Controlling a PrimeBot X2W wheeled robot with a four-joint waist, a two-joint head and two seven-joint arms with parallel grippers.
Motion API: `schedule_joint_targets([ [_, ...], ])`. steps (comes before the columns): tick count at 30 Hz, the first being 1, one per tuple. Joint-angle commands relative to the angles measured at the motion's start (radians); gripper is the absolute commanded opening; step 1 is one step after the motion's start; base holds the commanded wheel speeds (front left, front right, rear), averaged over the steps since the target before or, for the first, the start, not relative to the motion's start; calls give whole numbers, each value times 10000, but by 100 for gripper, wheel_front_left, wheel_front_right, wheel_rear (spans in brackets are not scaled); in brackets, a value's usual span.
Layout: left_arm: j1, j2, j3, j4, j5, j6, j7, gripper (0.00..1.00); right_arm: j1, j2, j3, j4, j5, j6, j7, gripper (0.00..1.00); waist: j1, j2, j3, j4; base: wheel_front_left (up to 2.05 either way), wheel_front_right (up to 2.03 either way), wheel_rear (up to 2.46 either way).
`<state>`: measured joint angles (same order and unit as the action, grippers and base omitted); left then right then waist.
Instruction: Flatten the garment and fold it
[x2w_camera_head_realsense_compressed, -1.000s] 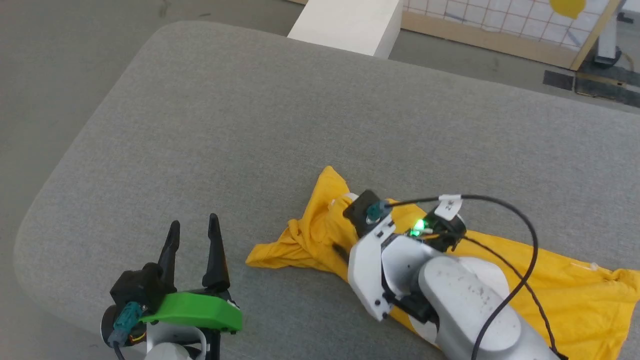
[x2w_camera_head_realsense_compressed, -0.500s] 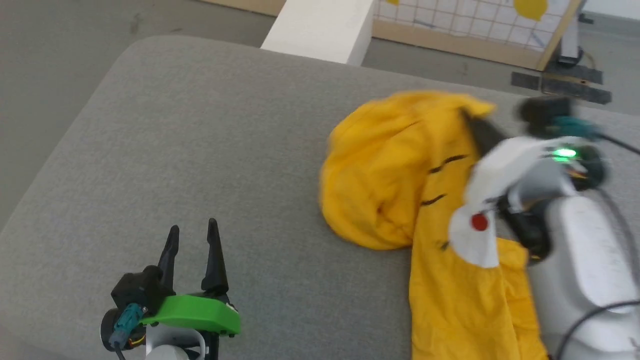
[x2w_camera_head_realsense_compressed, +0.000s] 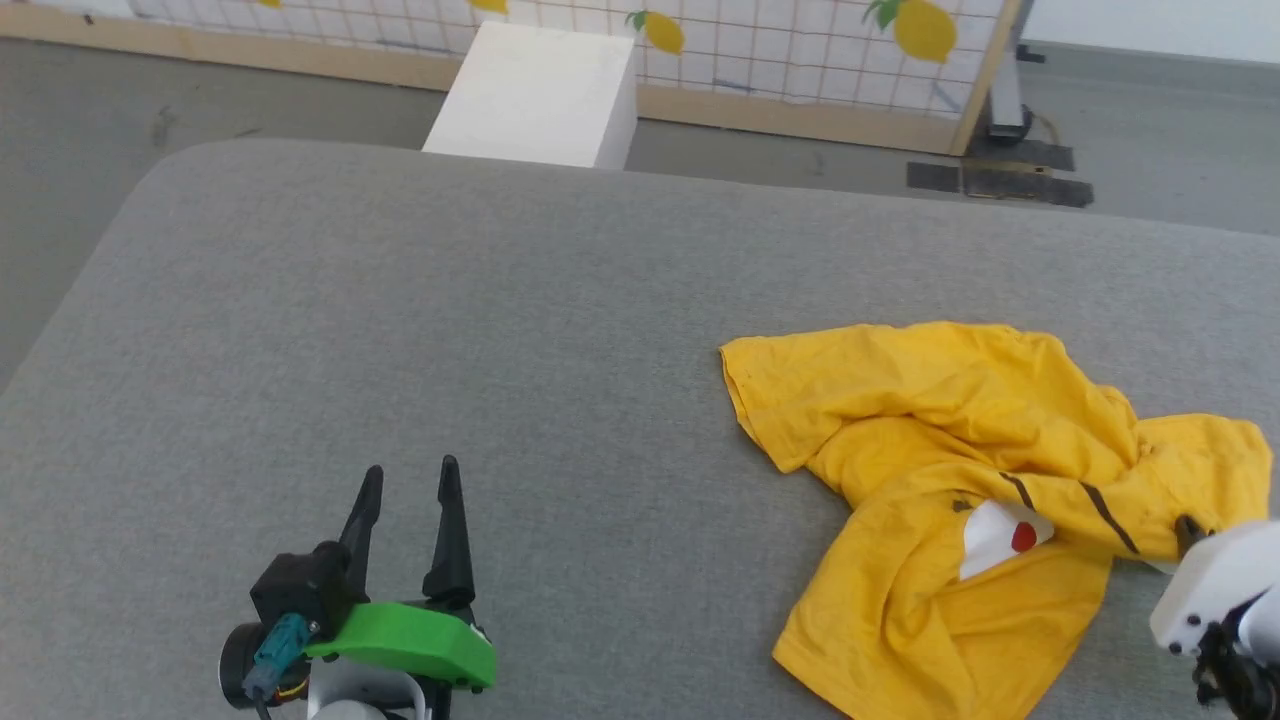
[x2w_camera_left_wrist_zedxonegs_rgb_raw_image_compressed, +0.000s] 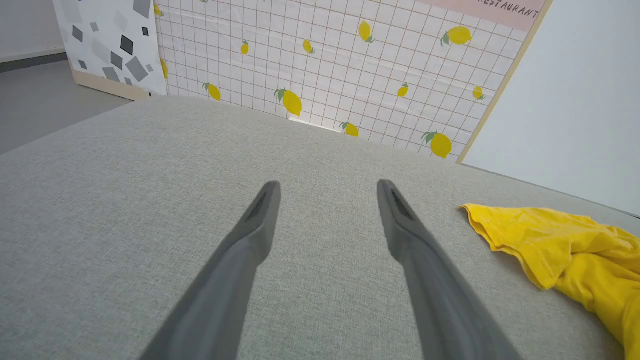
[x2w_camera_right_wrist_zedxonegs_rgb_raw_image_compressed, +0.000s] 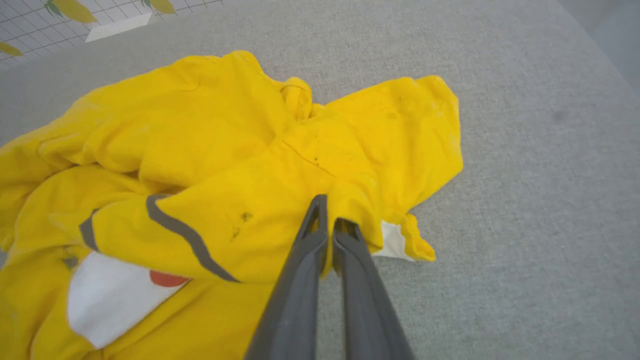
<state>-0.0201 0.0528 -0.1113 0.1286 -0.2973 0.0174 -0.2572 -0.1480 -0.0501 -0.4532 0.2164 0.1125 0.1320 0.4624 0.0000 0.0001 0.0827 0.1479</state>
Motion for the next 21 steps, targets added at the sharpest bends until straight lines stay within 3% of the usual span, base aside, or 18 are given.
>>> schedule_joint_targets([
  [1,101,-25,-13,51,6,-71,-45,100,225,-1,5,-117,153,-13,-39,100,0,-1,-164,-286,0,0,0],
  [9,-465,-25,-658,506,-620,42,48,100,1432,-1,963,-1518,788,-13,-1992,100,0,-1,-210,-1061,0,0,0],
  [14,-2239,-26,-1542,1241,-777,450,1130,100,1854,-1,2083,-2407,1056,-13,-3416,100,0,-1,396,-1845,0,0,0],
  [21,-5244,4,-2222,3525,-440,871,3210,100,1644,-1,3289,-2366,1402,-13,-4321,100,0,-1,1344,-2884,0,0,0],
])
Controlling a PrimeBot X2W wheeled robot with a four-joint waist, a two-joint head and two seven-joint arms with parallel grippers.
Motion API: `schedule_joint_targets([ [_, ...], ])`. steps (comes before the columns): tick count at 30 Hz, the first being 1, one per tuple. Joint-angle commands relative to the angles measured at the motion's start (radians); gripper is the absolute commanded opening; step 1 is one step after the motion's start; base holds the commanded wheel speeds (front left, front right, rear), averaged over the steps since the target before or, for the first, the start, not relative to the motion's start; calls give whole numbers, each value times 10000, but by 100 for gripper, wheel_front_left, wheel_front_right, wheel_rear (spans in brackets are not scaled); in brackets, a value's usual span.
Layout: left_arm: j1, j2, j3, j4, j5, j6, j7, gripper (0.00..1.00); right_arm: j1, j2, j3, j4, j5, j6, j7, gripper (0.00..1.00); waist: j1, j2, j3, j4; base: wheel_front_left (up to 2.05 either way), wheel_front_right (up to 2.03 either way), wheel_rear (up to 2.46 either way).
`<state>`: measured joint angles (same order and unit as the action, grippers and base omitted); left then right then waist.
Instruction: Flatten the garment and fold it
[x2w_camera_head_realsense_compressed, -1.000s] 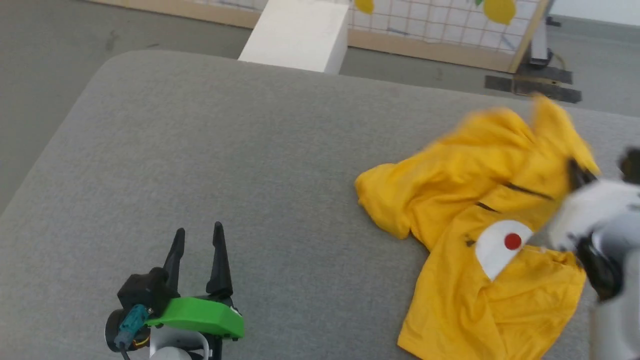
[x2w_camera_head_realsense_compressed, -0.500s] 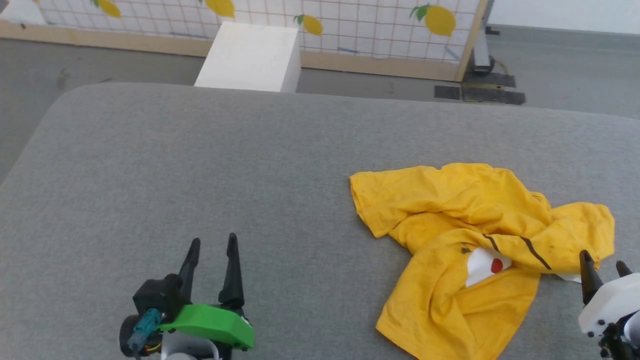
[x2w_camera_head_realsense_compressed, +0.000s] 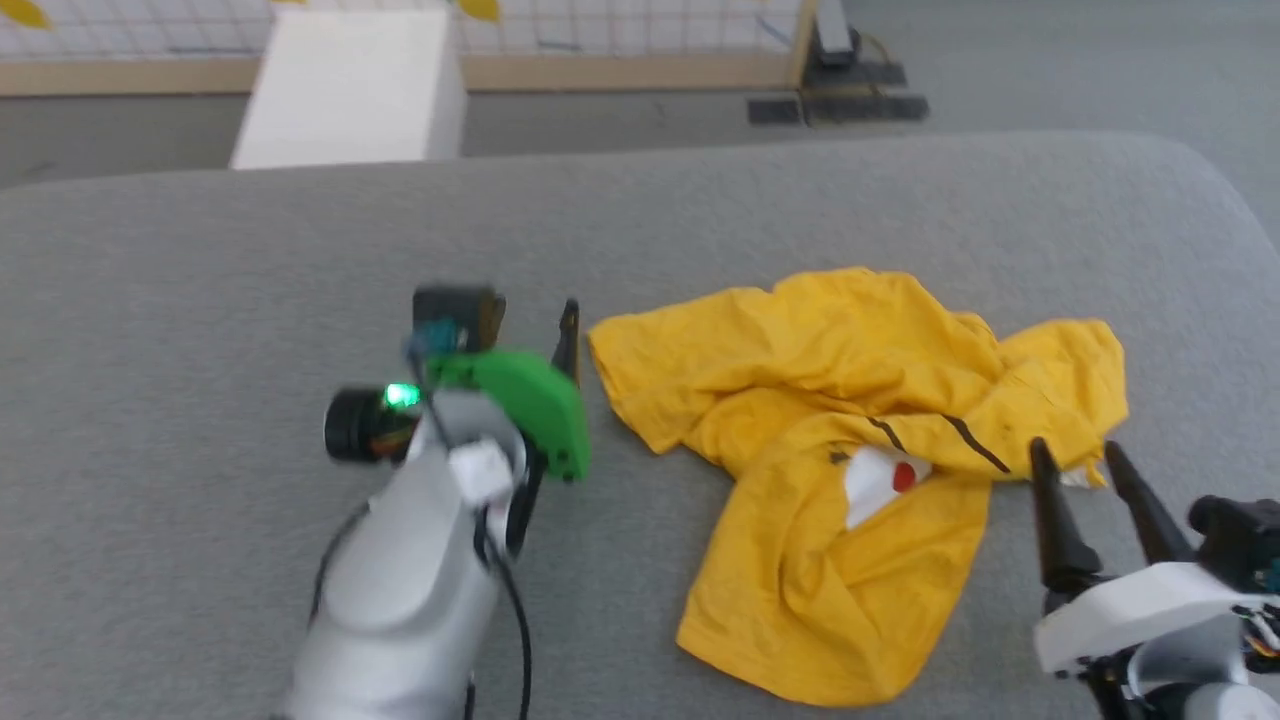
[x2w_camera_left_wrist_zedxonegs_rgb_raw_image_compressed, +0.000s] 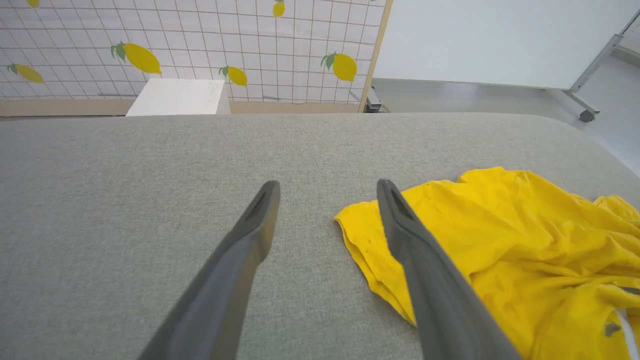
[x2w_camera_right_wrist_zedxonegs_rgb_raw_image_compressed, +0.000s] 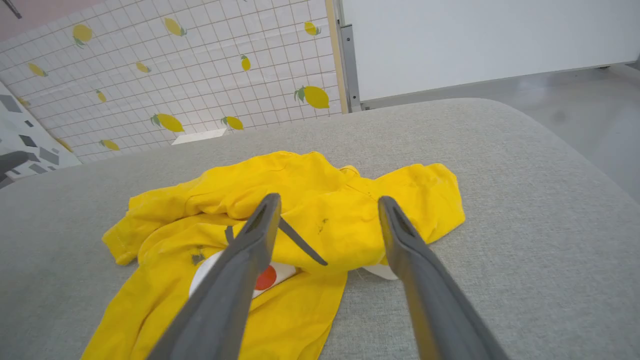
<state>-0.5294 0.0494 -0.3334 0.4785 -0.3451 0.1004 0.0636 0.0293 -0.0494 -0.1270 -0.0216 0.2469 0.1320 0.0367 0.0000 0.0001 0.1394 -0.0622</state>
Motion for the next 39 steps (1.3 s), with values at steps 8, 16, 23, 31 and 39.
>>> schedule_joint_targets([
  [8,-2874,505,-368,3046,397,-177,2243,100,-653,-9,1055,552,484,-13,-497,100,0,-1,1792,-1823,0,0,0],
  [16,-3385,610,-626,4400,-10,-955,4923,100,-825,-9,1111,822,638,-13,-710,100,0,-1,1982,-1939,0,0,0],
  [23,-2887,850,-513,3532,-851,-1983,5624,0,-1003,-9,1120,920,744,-13,-808,100,0,-1,1693,-1620,0,0,0],
  [31,-838,2341,839,877,-1321,-1237,3673,0,-665,-9,790,952,499,-13,-705,100,0,-1,746,-869,0,0,0],
  [39,2891,3222,1739,-2729,-1912,-283,3919,0,-1404,-9,-274,892,-480,-13,-438,100,0,-1,451,-83,0,0,0],
])
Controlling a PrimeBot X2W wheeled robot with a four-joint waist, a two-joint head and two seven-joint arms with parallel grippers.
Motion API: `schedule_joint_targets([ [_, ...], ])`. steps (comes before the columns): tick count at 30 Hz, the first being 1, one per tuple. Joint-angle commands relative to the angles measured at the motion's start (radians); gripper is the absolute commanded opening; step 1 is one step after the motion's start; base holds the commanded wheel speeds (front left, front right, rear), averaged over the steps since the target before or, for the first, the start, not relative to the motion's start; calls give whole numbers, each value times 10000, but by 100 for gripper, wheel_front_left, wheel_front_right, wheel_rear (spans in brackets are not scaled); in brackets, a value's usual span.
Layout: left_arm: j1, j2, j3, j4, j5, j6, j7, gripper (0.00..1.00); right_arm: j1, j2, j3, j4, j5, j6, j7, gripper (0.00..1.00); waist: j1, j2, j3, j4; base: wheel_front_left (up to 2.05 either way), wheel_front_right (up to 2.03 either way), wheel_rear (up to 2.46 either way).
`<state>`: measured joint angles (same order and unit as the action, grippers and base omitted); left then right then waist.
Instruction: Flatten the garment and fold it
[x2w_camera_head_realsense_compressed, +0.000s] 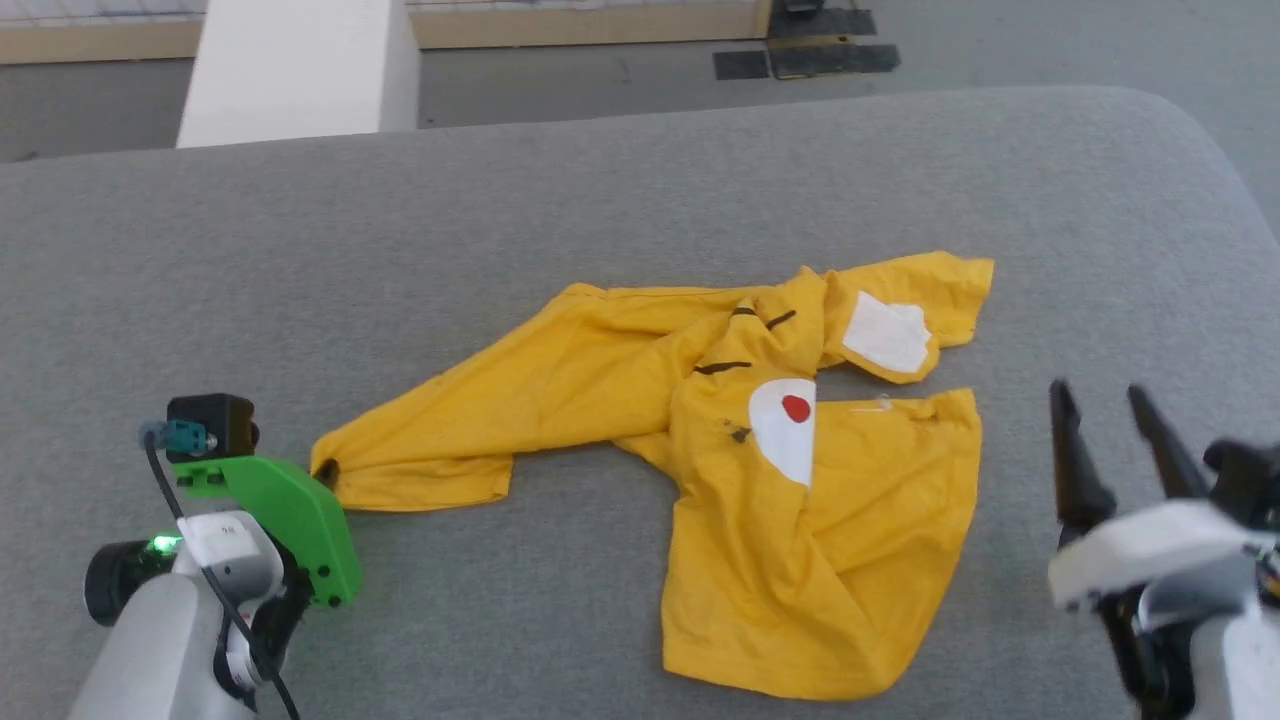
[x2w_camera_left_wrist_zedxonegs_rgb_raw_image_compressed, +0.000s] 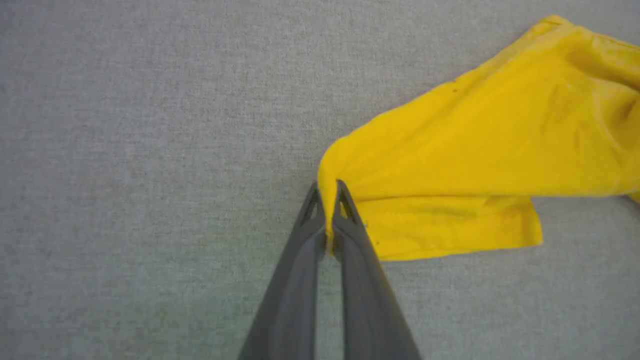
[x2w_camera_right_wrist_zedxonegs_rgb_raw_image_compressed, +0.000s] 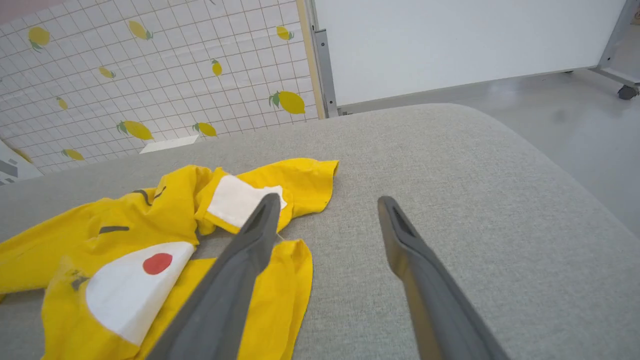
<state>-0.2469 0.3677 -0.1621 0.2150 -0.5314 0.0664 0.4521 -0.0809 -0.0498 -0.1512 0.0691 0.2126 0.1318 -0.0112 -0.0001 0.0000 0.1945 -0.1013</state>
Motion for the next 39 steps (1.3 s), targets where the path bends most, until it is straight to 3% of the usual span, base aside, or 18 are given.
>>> schedule_joint_targets([
  [1,208,15,45,-320,-103,96,69,0,-576,-5,-123,56,-306,-11,119,100,1,0,-59,357,0,0,0],
  [5,441,-124,-17,-1039,-182,246,184,0,-2134,-6,-379,893,-1007,-11,601,100,1,0,222,604,0,0,0],
  [11,49,-286,-251,-1550,-136,298,336,0,-4748,-226,-841,3389,-1612,-11,1731,100,1,0,877,1056,0,0,0],
  [18,-467,-429,-549,-1634,-81,136,317,0,-6748,-392,-2442,6055,-2656,-11,4167,100,1,0,1478,1587,0,0,0],
  [28,-665,-477,-670,-1664,-138,57,255,0,-7997,-655,-3174,7262,-3652,-11,7100,100,1,0,1941,1901,0,0,0],
  [31,-670,-444,-668,-1696,-167,48,259,0,-8204,-739,-2940,7413,-3748,-11,8048,15,1,0,2027,1903,0,0,0],
  [32,-690,-415,-672,-1703,-166,27,263,0,-8251,-764,-2839,7424,-3753,-11,8306,0,1,0,2045,1895,0,0,0],
  [35,-937,-222,-682,-1790,-123,-179,215,0,-8489,-861,-2316,7078,-3629,-11,8534,0,1,0,2128,1828,0,0,0],
  [39,-1688,373,-705,-1921,207,-597,190,0,-8878,-1158,-1443,6287,-3306,-11,7905,0,1,0,2142,1705,0,0,0],
])
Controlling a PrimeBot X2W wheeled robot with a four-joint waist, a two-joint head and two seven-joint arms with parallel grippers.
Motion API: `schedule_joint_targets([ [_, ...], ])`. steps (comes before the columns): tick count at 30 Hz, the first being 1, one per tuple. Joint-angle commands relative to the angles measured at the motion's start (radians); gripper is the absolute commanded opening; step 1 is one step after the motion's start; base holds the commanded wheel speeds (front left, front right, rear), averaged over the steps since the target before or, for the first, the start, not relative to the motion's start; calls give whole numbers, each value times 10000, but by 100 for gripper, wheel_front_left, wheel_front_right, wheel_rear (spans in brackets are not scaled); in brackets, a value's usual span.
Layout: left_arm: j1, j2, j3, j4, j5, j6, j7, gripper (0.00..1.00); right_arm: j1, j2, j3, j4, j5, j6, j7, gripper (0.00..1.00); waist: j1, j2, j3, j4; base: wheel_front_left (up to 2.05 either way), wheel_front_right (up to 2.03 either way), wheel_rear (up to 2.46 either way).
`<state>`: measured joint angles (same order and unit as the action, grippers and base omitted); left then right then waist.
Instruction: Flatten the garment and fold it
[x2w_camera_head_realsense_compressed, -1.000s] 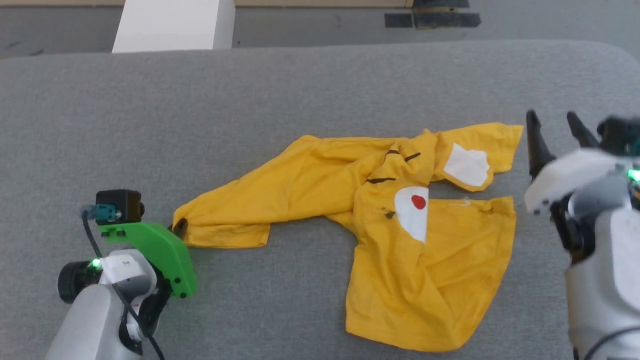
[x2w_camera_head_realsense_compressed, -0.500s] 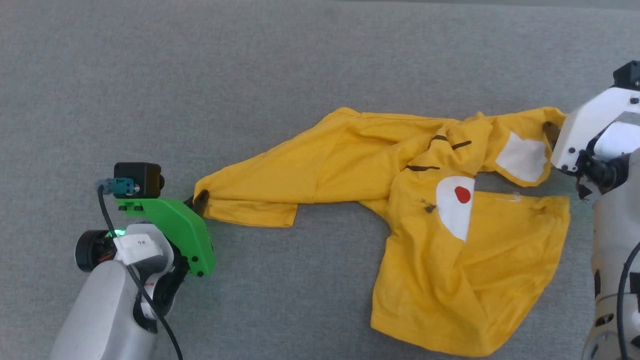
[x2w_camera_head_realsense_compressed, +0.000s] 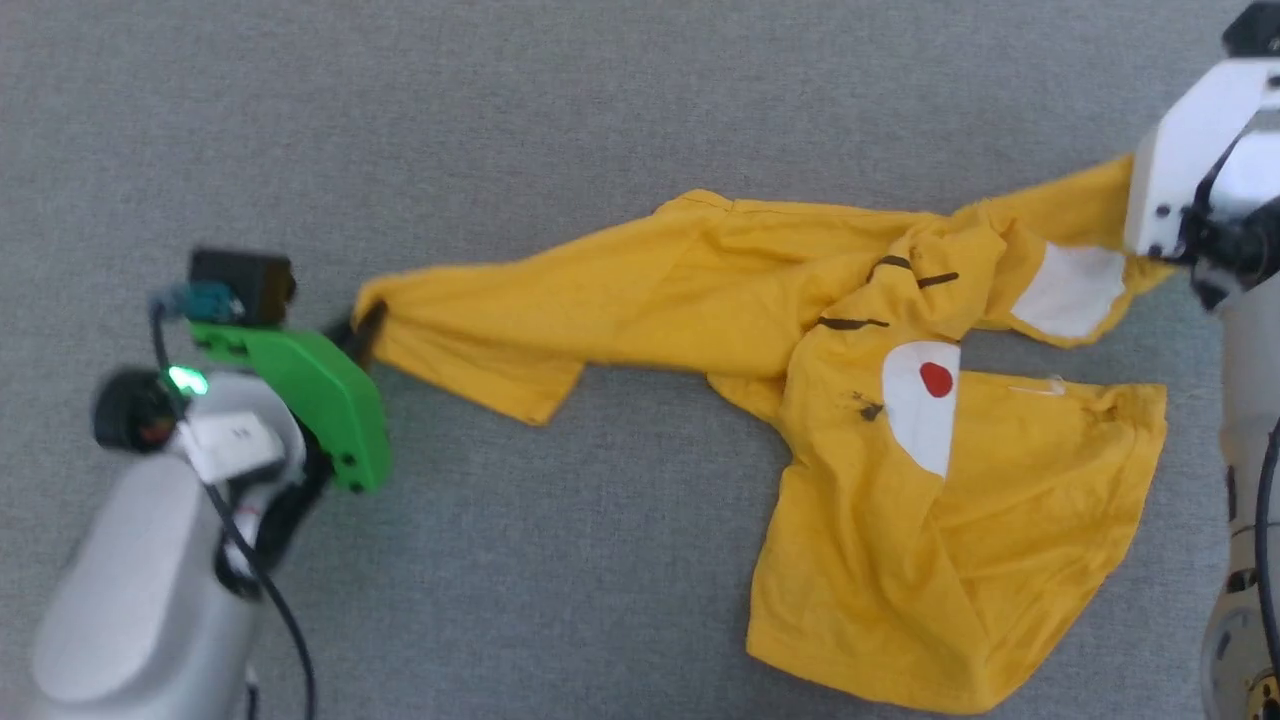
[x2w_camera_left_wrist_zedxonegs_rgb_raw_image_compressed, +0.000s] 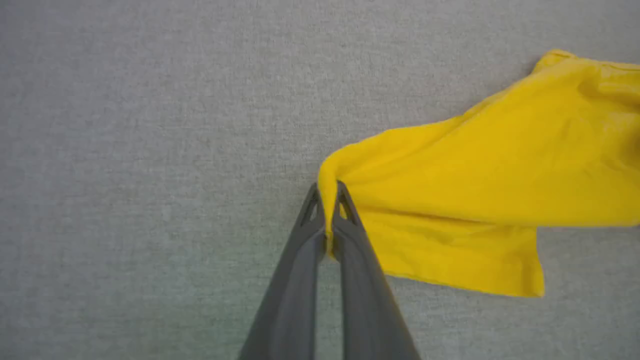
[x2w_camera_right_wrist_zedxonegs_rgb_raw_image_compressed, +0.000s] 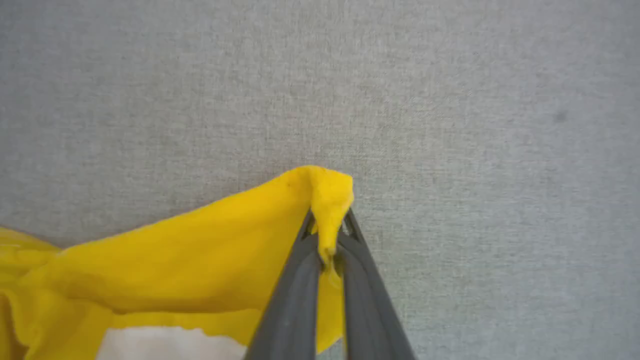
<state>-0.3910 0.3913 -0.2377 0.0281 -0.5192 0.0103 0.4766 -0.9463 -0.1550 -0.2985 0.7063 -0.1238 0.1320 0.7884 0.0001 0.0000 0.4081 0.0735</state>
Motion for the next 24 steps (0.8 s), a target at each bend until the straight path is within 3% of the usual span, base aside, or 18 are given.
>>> schedule_joint_targets([
  [1,-489,260,96,-96,142,-100,-73,0,-351,-184,221,-267,162,-13,-277,0,-1,0,10,-80,0,0,0],
  [7,-2698,1267,484,-250,998,-138,-25,0,-1781,-466,1007,-1292,692,-13,-1473,0,-1,0,241,-407,0,0,0],
  [17,-7195,1341,989,1099,2213,555,-1549,0,-4847,-378,2119,-1808,354,-13,-3405,0,-1,0,887,-977,0,0,0],
  [24,-9961,1142,1394,2420,2727,1210,-3483,0,-6796,-39,1462,-1921,-398,-13,-5202,0,-1,0,1148,-1188,0,0,0],
])
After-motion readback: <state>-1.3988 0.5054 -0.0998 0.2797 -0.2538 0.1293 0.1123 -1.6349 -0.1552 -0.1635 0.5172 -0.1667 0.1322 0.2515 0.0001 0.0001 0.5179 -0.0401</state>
